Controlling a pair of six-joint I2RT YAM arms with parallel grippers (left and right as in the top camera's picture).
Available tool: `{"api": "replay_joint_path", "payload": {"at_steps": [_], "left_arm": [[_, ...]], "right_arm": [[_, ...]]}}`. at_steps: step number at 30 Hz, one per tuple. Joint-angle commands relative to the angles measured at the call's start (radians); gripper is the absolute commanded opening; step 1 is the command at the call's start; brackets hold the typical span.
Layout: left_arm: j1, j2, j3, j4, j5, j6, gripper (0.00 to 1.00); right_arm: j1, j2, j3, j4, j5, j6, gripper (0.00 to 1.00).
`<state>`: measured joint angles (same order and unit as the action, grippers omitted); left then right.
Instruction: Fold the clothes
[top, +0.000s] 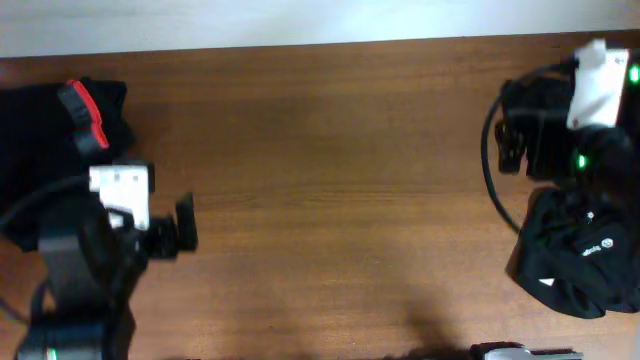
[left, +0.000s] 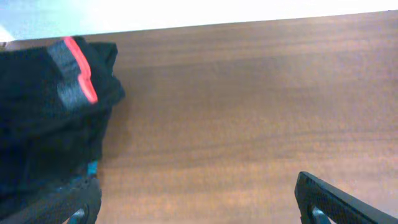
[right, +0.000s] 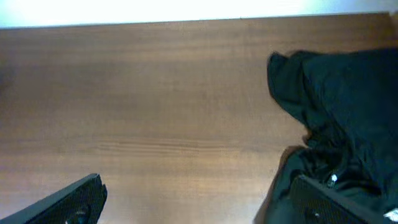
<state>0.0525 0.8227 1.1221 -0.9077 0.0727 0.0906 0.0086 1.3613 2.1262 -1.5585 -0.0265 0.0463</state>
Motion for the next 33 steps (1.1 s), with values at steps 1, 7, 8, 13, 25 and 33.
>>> {"api": "replay_joint_path", "payload": {"at_steps": [1, 7, 8, 13, 25, 33], "left_arm": [[-0.004, -0.115, -0.098, -0.011, 0.014, 0.019, 0.99], [-0.004, -0.151, -0.127, -0.017, 0.013, 0.019, 0.99], [-0.004, -0.151, -0.127, -0.017, 0.014, 0.019, 0.99], [-0.004, -0.151, -0.127, -0.017, 0.014, 0.019, 0.99], [-0.004, -0.151, -0.127, -0.017, 0.014, 0.019, 0.99], [-0.004, -0.151, -0.127, -0.017, 0.013, 0.019, 0.99]], "right_arm": [[-0.002, -0.153, -0.257, 0.102, 0.017, 0.014, 0.99], [-0.002, -0.554, -0.924, 0.457, 0.016, 0.014, 0.99], [-0.002, -0.602, -1.009, 0.494, 0.016, 0.014, 0.99], [-0.002, -0.675, -1.197, 0.500, 0.009, 0.014, 0.99], [-0.002, -0.568, -1.267, 0.540, -0.002, 0.014, 0.99], [-0.002, -0.746, -1.484, 0.898, -0.010, 0.014, 0.99]]}}
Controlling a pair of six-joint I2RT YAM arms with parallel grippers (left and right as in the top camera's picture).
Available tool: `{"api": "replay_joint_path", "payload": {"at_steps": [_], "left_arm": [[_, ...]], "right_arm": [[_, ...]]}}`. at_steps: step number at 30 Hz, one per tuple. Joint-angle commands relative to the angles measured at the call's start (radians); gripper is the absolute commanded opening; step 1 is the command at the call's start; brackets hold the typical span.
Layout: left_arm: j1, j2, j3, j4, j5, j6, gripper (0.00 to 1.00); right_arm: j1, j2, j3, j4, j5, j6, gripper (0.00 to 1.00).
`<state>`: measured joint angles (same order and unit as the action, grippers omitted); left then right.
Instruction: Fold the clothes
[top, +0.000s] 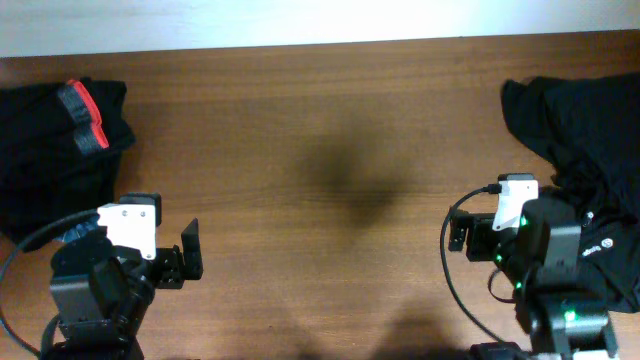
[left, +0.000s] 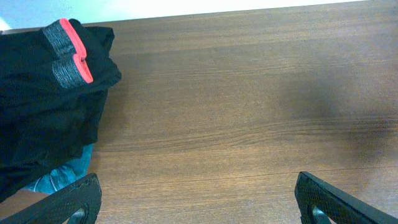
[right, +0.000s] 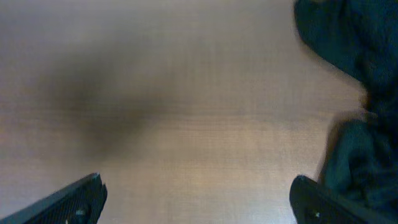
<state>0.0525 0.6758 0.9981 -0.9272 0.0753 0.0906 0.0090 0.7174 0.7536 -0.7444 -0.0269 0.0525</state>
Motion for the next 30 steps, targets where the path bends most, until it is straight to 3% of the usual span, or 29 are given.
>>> {"api": "replay_joint_path", "payload": {"at_steps": [1, 6, 13, 19, 23, 30], "left_arm": [[-0.004, -0.004, -0.003, 0.002, 0.011, 0.019, 0.99], [-0.004, -0.004, -0.003, 0.002, 0.011, 0.019, 0.99], [-0.004, -0.004, -0.003, 0.002, 0.011, 0.019, 0.99], [-0.004, -0.004, -0.003, 0.002, 0.011, 0.019, 0.99], [-0.004, -0.004, -0.003, 0.002, 0.011, 0.019, 0.99], [-0.004, -0.004, -0.003, 0.002, 0.011, 0.019, 0.99]], "right_arm": [[-0.003, -0.147, -0.161, 0.134, -0.014, 0.008, 0.99], [-0.003, -0.427, -0.405, 0.388, -0.029, 0.008, 0.99], [-0.003, -0.717, -0.581, 0.517, -0.013, -0.021, 0.98], [-0.003, -0.714, -0.733, 0.774, -0.034, -0.180, 0.99], [-0.002, -0.714, -0.748, 0.667, -0.051, -0.226, 0.98], [-0.001, -0.714, -0.748, 0.673, -0.048, -0.203, 0.99]]}}
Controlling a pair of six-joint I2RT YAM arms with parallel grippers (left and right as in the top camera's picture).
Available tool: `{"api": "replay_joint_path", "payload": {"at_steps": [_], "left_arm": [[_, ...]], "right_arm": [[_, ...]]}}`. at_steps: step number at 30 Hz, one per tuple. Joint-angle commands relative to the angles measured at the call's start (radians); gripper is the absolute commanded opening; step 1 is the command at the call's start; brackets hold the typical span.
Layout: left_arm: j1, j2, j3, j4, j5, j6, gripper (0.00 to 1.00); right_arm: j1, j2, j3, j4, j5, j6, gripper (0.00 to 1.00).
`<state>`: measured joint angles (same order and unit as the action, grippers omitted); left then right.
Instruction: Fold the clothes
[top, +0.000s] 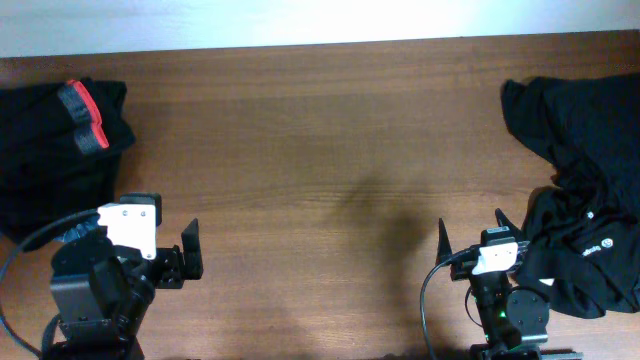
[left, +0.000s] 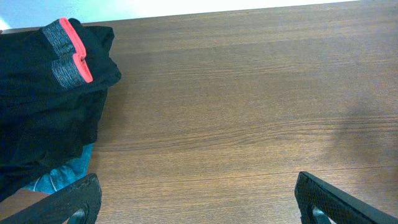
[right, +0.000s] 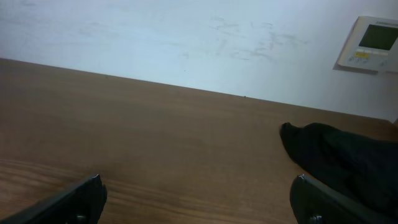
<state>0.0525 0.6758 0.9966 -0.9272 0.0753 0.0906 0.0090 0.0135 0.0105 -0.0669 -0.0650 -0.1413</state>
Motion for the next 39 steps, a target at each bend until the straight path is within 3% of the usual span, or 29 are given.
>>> {"api": "replay_joint_path", "payload": {"at_steps": [1, 23, 27, 33, 39], "left_arm": [[-0.004, -0.004, -0.002, 0.002, 0.011, 0.019, 0.99], [-0.004, -0.006, -0.008, 0.002, -0.011, 0.040, 0.99], [-0.004, -0.092, -0.086, 0.029, -0.057, 0.058, 0.99], [-0.004, -0.306, -0.387, 0.317, -0.035, 0.057, 0.99], [-0.004, -0.547, -0.753, 0.710, 0.064, 0.056, 0.99]], "right_arm": [[-0.001, -0.010, -0.005, -0.005, -0.010, -0.009, 0.99], [-0.001, -0.010, -0.005, -0.005, -0.010, -0.009, 0.99], [-0.001, -0.010, -0.005, -0.005, -0.010, -0.009, 0.99], [-0.001, -0.010, -0.005, -0.005, -0.010, -0.009, 0.99], [-0.001, -0.010, -0.005, -0.005, -0.010, -0.009, 0.99]]}}
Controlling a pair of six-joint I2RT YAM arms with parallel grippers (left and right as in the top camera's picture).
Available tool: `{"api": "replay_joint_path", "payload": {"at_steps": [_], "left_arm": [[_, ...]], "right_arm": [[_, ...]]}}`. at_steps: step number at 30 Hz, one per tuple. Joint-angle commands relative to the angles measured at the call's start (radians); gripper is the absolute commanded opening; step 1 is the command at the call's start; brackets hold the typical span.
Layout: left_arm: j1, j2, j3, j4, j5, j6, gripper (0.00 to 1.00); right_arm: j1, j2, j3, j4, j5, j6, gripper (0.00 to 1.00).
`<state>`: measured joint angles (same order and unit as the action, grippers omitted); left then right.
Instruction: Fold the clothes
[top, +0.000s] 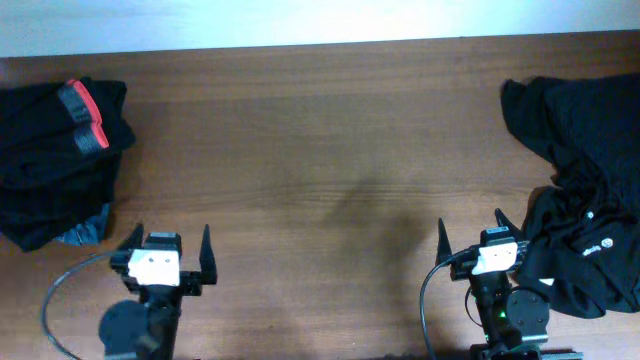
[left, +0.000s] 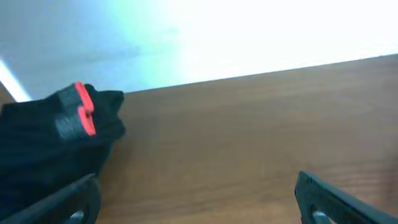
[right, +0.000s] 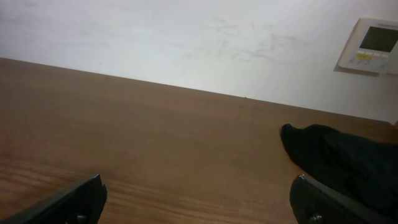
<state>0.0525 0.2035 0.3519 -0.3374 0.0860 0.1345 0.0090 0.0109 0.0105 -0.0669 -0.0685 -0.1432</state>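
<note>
A folded stack of black clothes with a red and grey band lies at the table's far left, also seen in the left wrist view as a dark stack. A loose heap of black clothes covers the right side; its edge shows in the right wrist view. My left gripper sits low at the front edge, open and empty, right of the stack. My right gripper is at the front edge too, open and empty, its right finger next to the heap.
A bit of blue cloth pokes out under the folded stack. The brown table runs back to a white wall, where a small control panel hangs.
My left arm has drawn back from beside the folded stack to the front edge, and its camera now looks level across the table to the wall. The right arm has not moved.
At first my right gripper was at the far right over the loose heap and my left stood by the folded stack. The right arm then came toward the front and settled at the front edge. Now the left arm rests there too. Both grippers stayed open and empty.
</note>
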Motion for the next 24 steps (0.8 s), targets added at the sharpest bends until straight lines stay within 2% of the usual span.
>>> {"api": "replay_joint_path", "payload": {"at_steps": [1, 5, 11, 15, 24], "left_arm": [[-0.004, -0.116, -0.175, 0.201, 0.067, 0.010, 0.99], [-0.005, -0.200, -0.339, 0.408, 0.091, 0.010, 0.99], [-0.004, -0.199, -0.343, 0.387, 0.037, 0.011, 0.99], [-0.004, -0.199, -0.343, 0.259, 0.044, 0.009, 0.99], [-0.004, -0.199, -0.343, 0.266, 0.030, 0.010, 0.99]], "right_arm": [[-0.001, -0.007, -0.005, -0.005, -0.006, -0.007, 0.99], [-0.001, -0.007, -0.005, -0.005, -0.006, -0.007, 0.99], [-0.001, -0.007, -0.005, -0.005, -0.006, -0.007, 0.99], [-0.001, -0.007, -0.005, -0.005, -0.006, -0.007, 0.99], [-0.001, -0.007, -0.005, -0.005, -0.006, -0.007, 0.99]]}}
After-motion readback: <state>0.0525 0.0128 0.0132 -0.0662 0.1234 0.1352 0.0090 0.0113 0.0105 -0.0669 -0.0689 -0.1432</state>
